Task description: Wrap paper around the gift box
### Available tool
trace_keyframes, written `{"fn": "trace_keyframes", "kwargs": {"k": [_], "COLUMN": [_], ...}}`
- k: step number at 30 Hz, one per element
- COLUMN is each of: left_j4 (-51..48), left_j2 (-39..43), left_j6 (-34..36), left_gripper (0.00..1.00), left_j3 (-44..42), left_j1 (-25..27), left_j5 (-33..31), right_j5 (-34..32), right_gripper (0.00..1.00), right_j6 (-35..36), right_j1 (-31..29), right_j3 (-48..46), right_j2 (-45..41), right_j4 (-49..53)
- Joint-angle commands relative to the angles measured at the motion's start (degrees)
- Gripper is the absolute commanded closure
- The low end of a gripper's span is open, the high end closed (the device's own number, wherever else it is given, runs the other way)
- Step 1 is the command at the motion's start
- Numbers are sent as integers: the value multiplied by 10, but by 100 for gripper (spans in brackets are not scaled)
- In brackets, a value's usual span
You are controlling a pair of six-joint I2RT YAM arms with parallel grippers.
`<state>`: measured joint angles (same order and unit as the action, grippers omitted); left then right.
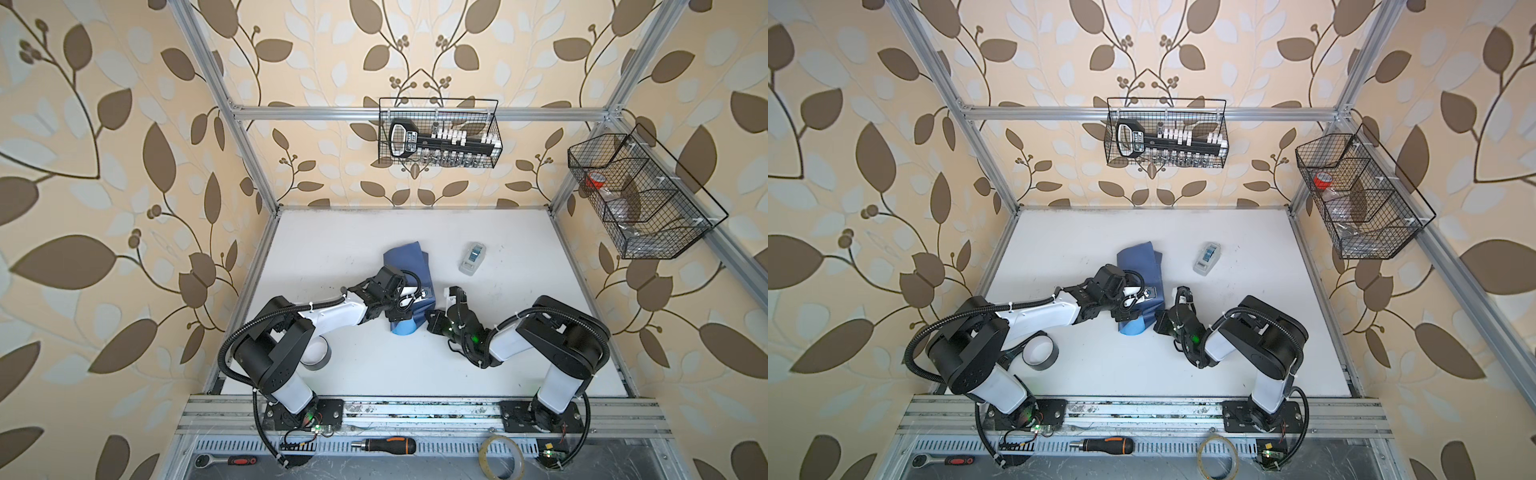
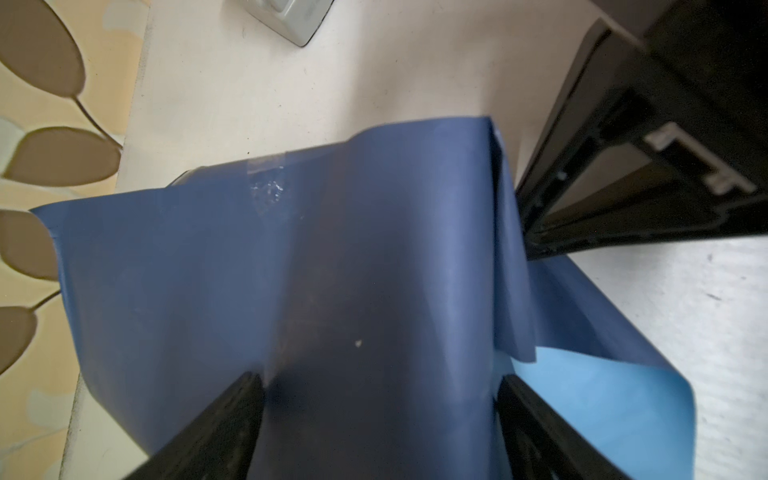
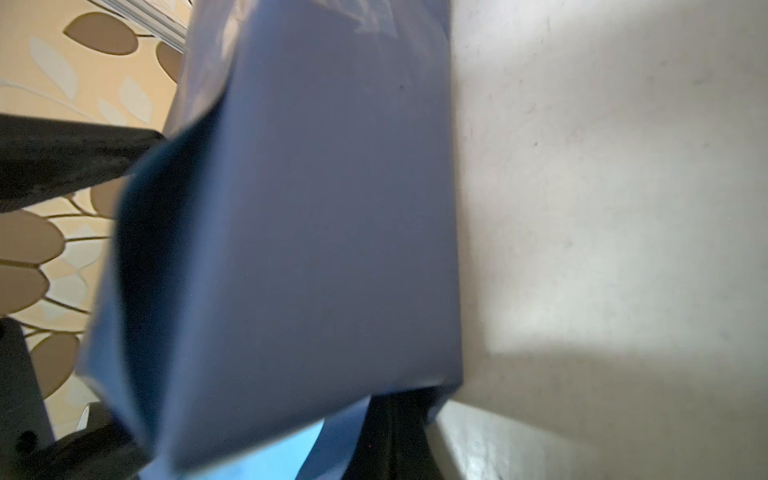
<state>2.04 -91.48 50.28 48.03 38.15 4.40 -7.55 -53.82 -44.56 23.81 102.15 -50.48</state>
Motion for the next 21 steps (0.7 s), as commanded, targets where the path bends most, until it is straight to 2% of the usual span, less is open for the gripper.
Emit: {"fn": "trace_keyframes", "kwargs": {"k": [1,9,13,21], "left_j4": [-39,-22,-15,23], "left_j2": [7,27,21,-17], "left_j6": [3,-23,-32,-36], "left_gripper": [10,1,1,1], "left_j3": [3,6,9,18], "left_j1": [6,14,17,34], "left_j5": [30,55,67,11], "right_j5": [-17,-17,-16,-15], "right_gripper": [100,100,100,100], "right_j6": [-13,-13,-13,-12], "right_j1": [-2,-3,-2,-1], "right_j3": [-16,-20,-22,-25], "right_j2": [20,23,27,25], "right_j4": [8,3,-1,-6]}}
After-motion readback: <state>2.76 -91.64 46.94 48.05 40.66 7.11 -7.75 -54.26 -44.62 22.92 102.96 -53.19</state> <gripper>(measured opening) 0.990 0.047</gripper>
